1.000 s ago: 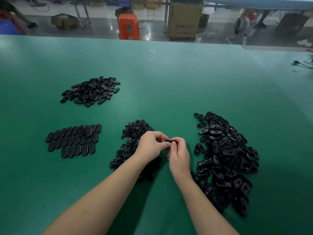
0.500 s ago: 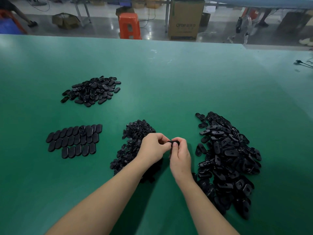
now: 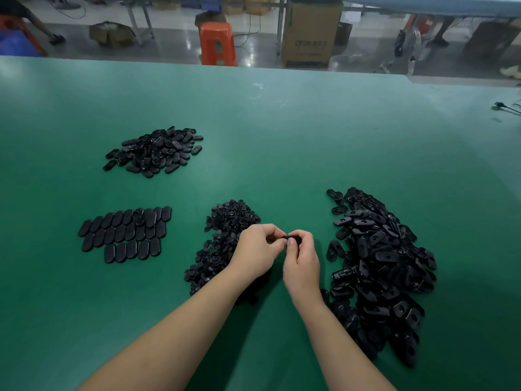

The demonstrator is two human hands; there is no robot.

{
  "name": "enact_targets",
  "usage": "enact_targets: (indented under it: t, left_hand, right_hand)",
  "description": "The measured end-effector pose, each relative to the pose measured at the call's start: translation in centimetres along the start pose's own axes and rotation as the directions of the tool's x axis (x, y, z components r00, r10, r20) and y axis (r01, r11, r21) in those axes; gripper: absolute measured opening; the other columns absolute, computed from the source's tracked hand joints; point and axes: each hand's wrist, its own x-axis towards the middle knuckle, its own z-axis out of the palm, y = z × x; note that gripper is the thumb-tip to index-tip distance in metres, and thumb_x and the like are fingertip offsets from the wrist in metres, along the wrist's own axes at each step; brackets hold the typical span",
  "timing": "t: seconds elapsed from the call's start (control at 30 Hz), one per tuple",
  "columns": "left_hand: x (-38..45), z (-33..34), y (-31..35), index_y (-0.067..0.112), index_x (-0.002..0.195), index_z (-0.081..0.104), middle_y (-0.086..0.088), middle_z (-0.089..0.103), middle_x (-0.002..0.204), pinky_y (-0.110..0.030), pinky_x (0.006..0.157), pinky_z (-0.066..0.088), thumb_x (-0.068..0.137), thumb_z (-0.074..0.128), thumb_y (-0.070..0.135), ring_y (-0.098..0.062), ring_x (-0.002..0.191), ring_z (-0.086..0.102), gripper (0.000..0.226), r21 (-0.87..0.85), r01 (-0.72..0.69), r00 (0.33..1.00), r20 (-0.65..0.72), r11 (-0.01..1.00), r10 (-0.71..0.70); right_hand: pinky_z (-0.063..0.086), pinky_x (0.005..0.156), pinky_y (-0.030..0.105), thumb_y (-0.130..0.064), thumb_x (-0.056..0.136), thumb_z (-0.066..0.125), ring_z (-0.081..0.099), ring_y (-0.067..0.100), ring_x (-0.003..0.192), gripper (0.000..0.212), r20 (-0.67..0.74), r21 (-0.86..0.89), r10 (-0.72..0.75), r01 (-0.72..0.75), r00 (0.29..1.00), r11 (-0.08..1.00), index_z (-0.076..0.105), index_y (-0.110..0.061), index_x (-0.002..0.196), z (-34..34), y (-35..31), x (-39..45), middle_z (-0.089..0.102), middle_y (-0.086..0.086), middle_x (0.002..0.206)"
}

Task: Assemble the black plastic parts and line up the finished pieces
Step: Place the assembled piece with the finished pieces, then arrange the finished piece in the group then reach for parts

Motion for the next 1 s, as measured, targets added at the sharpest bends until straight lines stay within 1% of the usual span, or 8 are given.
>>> enact_targets:
  t: [0.23,0.37,0.47,0.57,0.7,0.8,0.9,1.0]
  left_hand:
    - [-0.2,-0.7,0.2,0.022,0.099,0.077,0.01,0.07,0.08,-0.013,0.063,0.043,0.091,0.066,0.02,-0.001,0.068,0.059,0.013,0.163,-0.095,0.995,0.021,0.982,0.092]
    - [-0.3,-1.2,0.5,0.022,0.102,0.072,0.003,0.07,0.09,-0.033,0.076,0.053,0.092,0.061,0.024,-0.016,0.081,0.063,0.015,0.39,-0.235,0.972,0.08,0.891,0.221]
    - [-0.5,-1.7,0.5,0.028,0.1,0.071,0.007,0.06,0.095,-0.032,0.074,0.05,0.092,0.063,0.033,-0.017,0.089,0.061,0.013,0.471,-0.248,0.964,0.036,0.846,0.263]
    - [-0.7,-3.8,-0.1,0.03,0.097,0.072,0.009,0.064,0.092,-0.031,0.072,0.05,0.089,0.069,0.037,-0.015,0.086,0.062,0.011,0.471,-0.145,0.966,-0.123,0.87,0.228]
    - [-1.1,-9.0,-3.5,0.028,0.1,0.075,0.013,0.07,0.085,-0.024,0.057,0.043,0.092,0.07,0.033,0.0,0.057,0.052,0.011,0.36,0.124,0.913,-0.407,0.925,0.037]
    - [-1.8,-13.3,-7.2,0.019,0.104,0.075,0.007,0.065,0.078,-0.023,0.051,0.037,0.096,0.066,0.028,-0.006,0.059,0.054,0.015,0.34,0.323,0.825,-0.559,0.883,-0.086]
    - [-2.6,-16.6,-10.3,0.015,0.106,0.074,-0.008,0.074,0.09,-0.032,0.063,0.047,0.096,0.064,0.026,-0.028,0.077,0.063,0.018,0.335,0.435,0.759,-0.636,0.836,-0.14]
    - [-2.9,-18.1,-11.8,0.013,0.107,0.074,-0.011,0.075,0.098,-0.038,0.072,0.05,0.095,0.066,0.026,-0.035,0.09,0.065,0.019,0.341,0.491,0.741,-0.647,0.802,-0.178]
  right_hand:
    - [0.039,0.072,0.031,-0.021,0.106,0.045,0.056,-0.007,0.087,0.014,0.052,0.006,0.022,-0.022,0.998,1.0,0.049,-0.034,0.101,0.0,-0.1,0.0,0.061,-0.019,0.093]
    - [0.039,0.072,0.035,-0.024,0.107,0.041,0.056,-0.008,0.088,0.013,0.055,0.042,0.002,-0.005,0.998,0.999,0.046,-0.036,0.105,0.0,-0.1,-0.3,0.06,-0.018,0.093]
    - [0.041,0.07,0.037,-0.04,0.101,0.038,0.057,0.0,0.078,0.015,0.03,0.075,-0.04,0.037,0.999,0.996,0.045,-0.034,0.113,0.0,-0.3,-0.4,0.06,-0.013,0.088]
    - [0.048,0.073,0.039,-0.042,0.103,0.039,0.058,0.007,0.073,0.025,0.031,0.066,-0.071,0.069,0.997,0.995,0.046,-0.027,0.122,0.0,-0.2,-0.4,0.063,-0.006,0.09]
    - [0.051,0.07,0.036,-0.043,0.105,0.041,0.06,0.006,0.074,0.023,0.054,0.03,-0.058,0.056,0.997,0.998,0.047,-0.03,0.122,0.1,0.0,-0.3,0.065,-0.008,0.092]
    - [0.05,0.069,0.032,-0.049,0.101,0.041,0.06,0.005,0.075,0.027,0.062,0.019,-0.053,0.052,0.997,0.998,0.049,-0.031,0.12,0.1,0.0,-0.3,0.064,-0.008,0.088]
    - [0.051,0.071,0.033,-0.047,0.102,0.043,0.062,0.005,0.078,0.023,0.074,-0.015,-0.051,0.052,0.996,0.999,0.05,-0.033,0.118,0.2,0.0,-0.3,0.064,-0.009,0.087]
    - [0.054,0.072,0.038,-0.045,0.103,0.045,0.061,0.007,0.075,0.022,0.084,-0.068,-0.051,0.057,0.995,0.996,0.051,-0.031,0.119,0.3,-0.1,-0.2,0.064,-0.01,0.087]
